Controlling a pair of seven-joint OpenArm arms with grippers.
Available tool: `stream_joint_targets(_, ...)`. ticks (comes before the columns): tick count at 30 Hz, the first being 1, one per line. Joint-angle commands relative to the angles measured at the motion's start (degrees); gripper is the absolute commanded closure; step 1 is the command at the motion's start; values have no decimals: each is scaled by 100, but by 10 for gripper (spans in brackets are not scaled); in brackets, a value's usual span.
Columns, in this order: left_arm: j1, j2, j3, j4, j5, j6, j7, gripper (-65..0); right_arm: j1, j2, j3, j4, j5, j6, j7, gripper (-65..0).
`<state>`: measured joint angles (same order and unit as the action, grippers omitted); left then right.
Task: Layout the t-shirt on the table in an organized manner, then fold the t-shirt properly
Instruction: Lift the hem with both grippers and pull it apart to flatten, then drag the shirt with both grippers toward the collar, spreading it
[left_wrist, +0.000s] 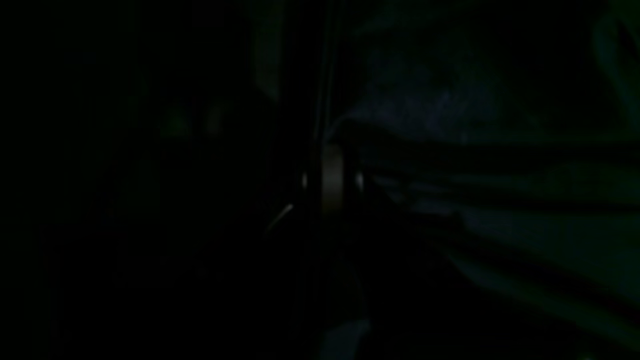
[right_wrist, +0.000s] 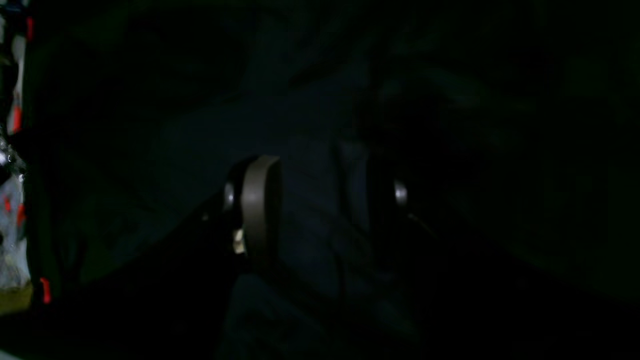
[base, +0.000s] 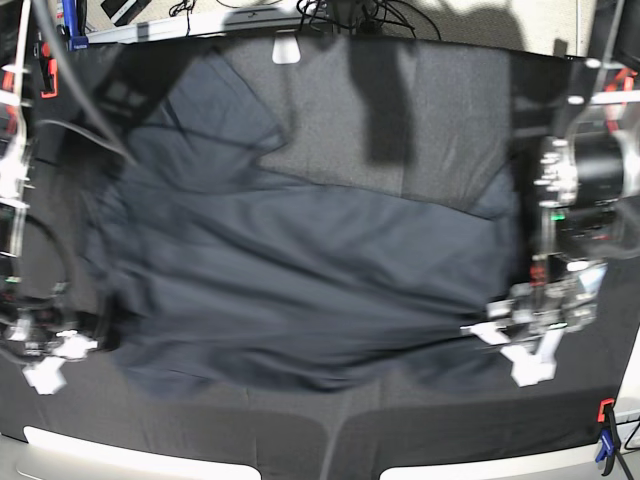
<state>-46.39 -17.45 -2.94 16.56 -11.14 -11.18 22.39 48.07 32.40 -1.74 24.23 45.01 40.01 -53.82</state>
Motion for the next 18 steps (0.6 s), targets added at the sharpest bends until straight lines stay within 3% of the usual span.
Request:
stream_joint_targets(1, -234, -229, -2, 114, -94, 74, -142, 0, 225, -68, 26, 90, 140, -1, 109, -257)
stream_joint_targets(7, -236, -807, -2, 114, -575, 72, -164, 0, 225, -481, 26, 92, 133, -1, 149, -257)
stream_joint_targets(11, -232, -833, -2, 114, -588, 44, -70, 0, 225, -595, 26, 92, -90, -1, 251, -257)
stream_joint_targets(13, -234, -793, -2, 114, -588, -140, -7, -12, 225, -608, 26, 92, -157, -1, 258, -257)
stream_joint_targets(16, -236, -782, -2, 133, -588, -791, 9, -254, 225, -581, 26, 92, -157, -1, 234, -257)
stream_joint_targets(18, -232, -802, -2, 236, -588, -1036, 13, -284, 225, -549, 26, 92, -155, -1, 234, -257)
